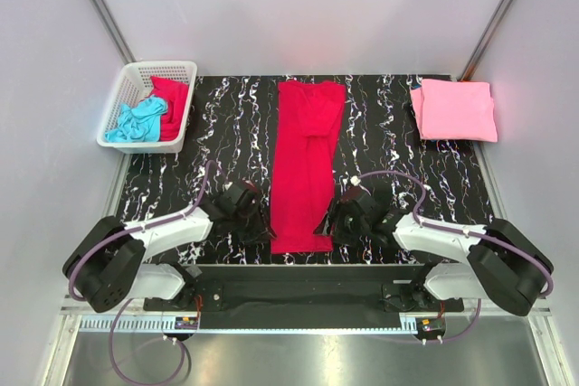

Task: Fold and stack the t-shirts
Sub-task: Fold the tshirt

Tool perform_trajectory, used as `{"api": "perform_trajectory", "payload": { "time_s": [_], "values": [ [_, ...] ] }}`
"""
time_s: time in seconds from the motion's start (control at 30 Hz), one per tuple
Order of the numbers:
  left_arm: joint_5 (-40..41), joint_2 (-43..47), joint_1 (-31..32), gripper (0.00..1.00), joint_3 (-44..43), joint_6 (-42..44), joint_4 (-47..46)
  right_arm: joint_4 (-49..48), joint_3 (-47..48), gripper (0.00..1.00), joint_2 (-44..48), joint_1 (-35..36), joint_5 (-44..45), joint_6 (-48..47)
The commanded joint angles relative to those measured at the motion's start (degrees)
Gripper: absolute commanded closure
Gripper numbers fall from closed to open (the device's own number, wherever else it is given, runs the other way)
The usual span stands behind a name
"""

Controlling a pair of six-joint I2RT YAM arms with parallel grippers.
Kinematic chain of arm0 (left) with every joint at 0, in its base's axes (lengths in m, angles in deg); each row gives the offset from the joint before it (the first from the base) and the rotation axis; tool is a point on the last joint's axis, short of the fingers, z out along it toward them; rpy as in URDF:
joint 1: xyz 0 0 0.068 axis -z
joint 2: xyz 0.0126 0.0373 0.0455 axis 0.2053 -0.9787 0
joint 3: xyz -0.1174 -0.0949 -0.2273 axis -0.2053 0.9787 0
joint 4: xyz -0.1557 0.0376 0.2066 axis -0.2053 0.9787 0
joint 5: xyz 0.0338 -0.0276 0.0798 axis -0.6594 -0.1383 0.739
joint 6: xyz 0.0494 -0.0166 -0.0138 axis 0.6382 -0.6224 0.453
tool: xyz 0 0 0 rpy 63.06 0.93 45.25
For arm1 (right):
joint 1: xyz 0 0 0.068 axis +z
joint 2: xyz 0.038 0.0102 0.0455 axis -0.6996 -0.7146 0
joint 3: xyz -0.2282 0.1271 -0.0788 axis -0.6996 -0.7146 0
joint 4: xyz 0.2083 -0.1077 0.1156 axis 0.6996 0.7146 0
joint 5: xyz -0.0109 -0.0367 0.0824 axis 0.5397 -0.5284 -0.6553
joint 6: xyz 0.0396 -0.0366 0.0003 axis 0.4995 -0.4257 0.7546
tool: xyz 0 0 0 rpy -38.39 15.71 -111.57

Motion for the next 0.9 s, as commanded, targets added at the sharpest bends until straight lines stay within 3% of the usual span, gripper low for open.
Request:
{"api": "perform_trajectory", "payload": {
  "time_s": [0.0,0.43,0.6,0.87],
  "values": [
    [-0.62,1.18,0.03,0.63,1.04,-0.45,7.22,0.56,-0.55,0.36,-1.69,1.31,2.64,2.07],
    [-3.51,5.93,0.20,0.63,0.96,-0.72,8.55,8.64,-0.82,0.42,1.12,4.12,6.23,6.55],
    [-5.19,6.01,0.20,0.61,0.95,-1.33,5.47,13.39,-1.08,0.42,3.49,4.91,8.88,7.35],
    [-5.89,8.20,0.20,0.60,3.59,-4.75,-0.75,12.60,-2.75,0.45,4.11,5.00,9.24,8.05]
  ]
}}
